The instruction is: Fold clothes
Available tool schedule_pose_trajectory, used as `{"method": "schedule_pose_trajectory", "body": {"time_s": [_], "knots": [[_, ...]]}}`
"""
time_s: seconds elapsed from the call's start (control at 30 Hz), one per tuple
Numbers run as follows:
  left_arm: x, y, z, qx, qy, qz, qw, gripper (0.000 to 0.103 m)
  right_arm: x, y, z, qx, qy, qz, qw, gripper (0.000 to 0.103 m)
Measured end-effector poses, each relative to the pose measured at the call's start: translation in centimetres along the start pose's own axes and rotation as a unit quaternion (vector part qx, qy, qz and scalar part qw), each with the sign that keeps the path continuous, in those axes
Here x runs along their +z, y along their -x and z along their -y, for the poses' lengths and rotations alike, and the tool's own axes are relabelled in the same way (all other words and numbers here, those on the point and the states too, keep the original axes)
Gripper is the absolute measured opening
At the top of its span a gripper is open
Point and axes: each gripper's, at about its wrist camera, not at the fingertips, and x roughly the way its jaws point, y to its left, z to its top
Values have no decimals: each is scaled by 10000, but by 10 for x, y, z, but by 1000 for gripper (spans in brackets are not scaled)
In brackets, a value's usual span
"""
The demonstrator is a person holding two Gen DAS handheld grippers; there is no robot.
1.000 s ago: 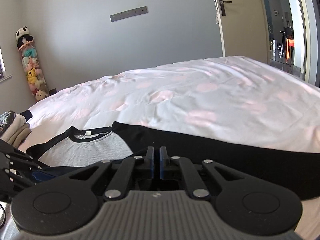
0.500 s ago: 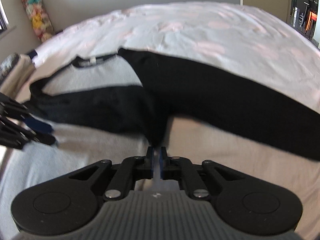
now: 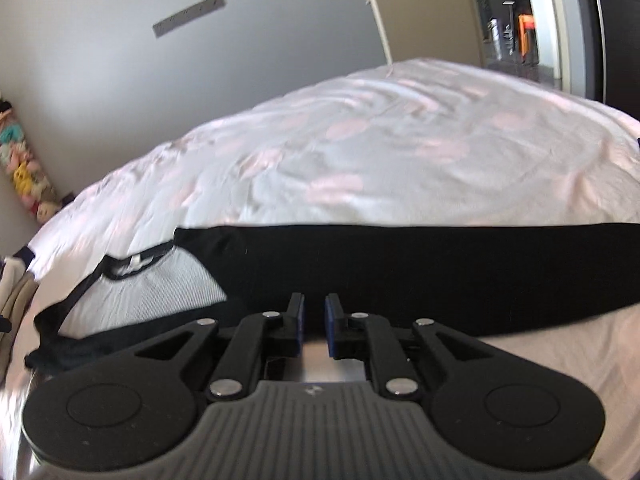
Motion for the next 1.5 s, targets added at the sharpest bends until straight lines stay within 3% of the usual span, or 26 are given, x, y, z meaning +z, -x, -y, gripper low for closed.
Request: {"method": "schedule_pose_trajectory", "body": {"time_s": [0.2,0.3,0.33,0.37,0.4,0.57,0.73,0.87,0.97,1.13,1.3,1.4,1.5], "knots": [[35,-44,-20,86,572,-410,9975,32,-1,-21,-7,-64,31,80,9999,22],[40,-63,-22,154,546,-685,9960,30,-4,-27,-10,-54,106,82,9999,22],[42,-70,-21,222,481,-790,9955,24,-5,-28,-10,-55,125,82,9999,22],[43,-76,-20,277,402,-865,9951,6,-6,-29,-10,-72,121,78,9999,22],[45,-81,-19,322,318,-909,9948,0,-7,-30,-10,-88,116,74,9999,22],[68,-84,-20,417,248,-581,9971,0,-7,-31,-9,-108,62,86,9999,23],[85,-104,-17,519,448,-619,9957,0,-9,-35,-9,-174,-6,58,9998,23],[81,-117,-11,859,297,-836,9923,6,-8,-37,-5,-211,-59,103,9997,23],[76,-106,-8,826,134,-665,9943,16,-5,-37,5,-209,-287,194,9992,24],[68,-89,0,765,-117,-583,9953,17,0,-42,19,17,-811,194,9965,24],[61,-79,4,749,-153,-625,9951,18,0,-44,-1,336,-416,122,9985,24],[57,-72,7,654,-107,-588,9961,23,-5,-48,-20,438,70,-141,9989,24],[52,-62,15,530,-154,-529,9971,23,-10,-44,-37,612,508,-222,9966,6]]}}
